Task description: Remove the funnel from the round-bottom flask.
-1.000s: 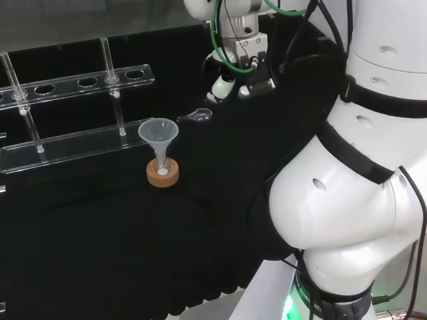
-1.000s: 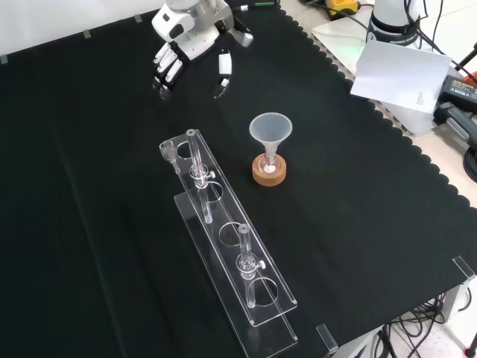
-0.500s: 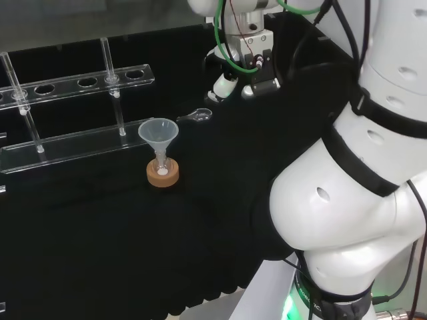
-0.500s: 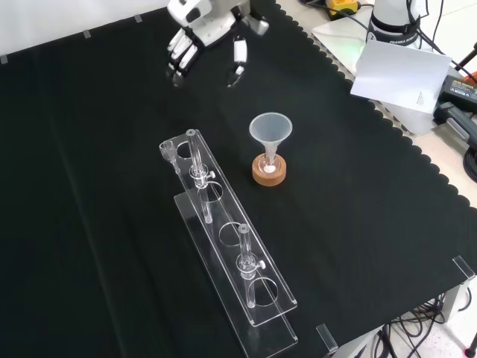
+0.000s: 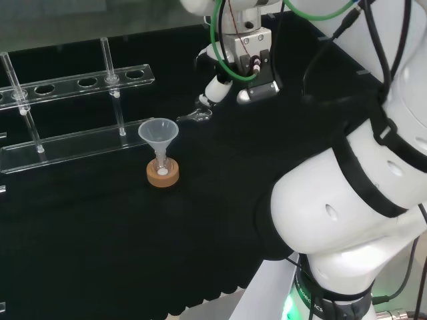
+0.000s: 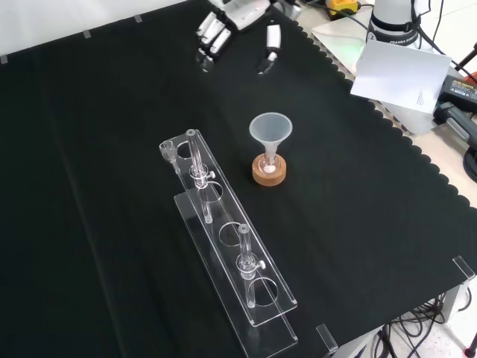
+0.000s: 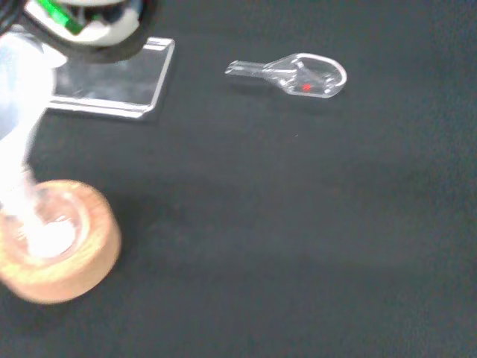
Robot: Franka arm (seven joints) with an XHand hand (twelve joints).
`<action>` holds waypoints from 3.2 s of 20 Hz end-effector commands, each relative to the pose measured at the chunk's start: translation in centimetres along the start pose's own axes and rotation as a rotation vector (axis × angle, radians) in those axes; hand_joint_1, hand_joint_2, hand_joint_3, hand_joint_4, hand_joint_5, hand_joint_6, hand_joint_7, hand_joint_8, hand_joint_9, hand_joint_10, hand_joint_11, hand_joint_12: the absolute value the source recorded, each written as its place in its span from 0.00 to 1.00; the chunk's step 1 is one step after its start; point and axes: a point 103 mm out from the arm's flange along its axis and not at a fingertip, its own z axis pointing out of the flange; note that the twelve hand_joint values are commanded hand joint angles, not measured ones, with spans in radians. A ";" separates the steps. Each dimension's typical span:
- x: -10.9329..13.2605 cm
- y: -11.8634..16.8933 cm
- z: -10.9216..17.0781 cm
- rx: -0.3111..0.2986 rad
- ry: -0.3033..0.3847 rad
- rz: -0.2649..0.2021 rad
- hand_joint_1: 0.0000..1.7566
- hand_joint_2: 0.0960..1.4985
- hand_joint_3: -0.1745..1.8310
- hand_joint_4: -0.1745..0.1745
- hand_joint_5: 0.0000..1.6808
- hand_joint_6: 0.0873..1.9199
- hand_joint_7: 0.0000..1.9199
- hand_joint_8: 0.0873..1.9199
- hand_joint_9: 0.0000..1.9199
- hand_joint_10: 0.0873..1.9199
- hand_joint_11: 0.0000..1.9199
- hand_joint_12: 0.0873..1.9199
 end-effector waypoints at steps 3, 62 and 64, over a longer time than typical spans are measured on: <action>5.1 -2.9 0.1 0.073 -0.038 -0.016 0.42 0.36 0.35 0.51 0.22 0.01 0.10 0.32 0.23 0.31 0.18 0.70; 11.9 2.5 4.4 0.270 -0.145 -0.141 0.44 0.39 0.24 0.52 0.07 0.00 0.00 0.07 0.00 0.43 0.12 0.77; 11.8 2.6 4.5 0.279 -0.140 -0.139 0.44 0.38 0.26 0.53 0.07 0.00 0.00 0.07 0.00 0.44 0.12 0.77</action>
